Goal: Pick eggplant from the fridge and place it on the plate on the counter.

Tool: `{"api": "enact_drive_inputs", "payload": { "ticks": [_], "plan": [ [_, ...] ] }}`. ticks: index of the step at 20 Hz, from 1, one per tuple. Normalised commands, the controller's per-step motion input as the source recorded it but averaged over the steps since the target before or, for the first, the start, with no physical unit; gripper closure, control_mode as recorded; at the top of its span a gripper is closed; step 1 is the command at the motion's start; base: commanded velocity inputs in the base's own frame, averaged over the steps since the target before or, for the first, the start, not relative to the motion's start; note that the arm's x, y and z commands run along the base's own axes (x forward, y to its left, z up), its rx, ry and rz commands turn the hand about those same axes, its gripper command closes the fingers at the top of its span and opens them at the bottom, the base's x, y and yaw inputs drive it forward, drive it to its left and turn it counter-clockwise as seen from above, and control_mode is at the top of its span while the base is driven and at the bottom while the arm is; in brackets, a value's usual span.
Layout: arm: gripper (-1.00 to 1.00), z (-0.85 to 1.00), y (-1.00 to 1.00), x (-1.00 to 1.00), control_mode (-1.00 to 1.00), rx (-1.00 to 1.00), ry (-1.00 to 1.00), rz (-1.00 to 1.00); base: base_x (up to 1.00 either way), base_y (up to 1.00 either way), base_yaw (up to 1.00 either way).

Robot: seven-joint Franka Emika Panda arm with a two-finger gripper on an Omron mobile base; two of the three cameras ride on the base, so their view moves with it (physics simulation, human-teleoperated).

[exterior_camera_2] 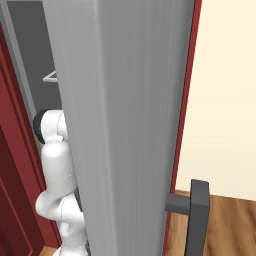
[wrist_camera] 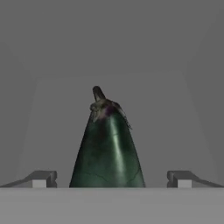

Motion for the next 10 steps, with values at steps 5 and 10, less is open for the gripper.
{"api": "enact_drive_inputs", "payload": {
  "ticks": [5, 10],
  "plan": [
    [1.00, -0.05, 0.00, 0.00, -1.00, 0.00, 0.06, 0.00, 0.00, 0.00, 0.00],
    [1.00, -0.09, 0.00, -0.01, -1.00, 0.02, 0.09, -0.02, 0.00, 0.00, 0.00]
  ]
}}
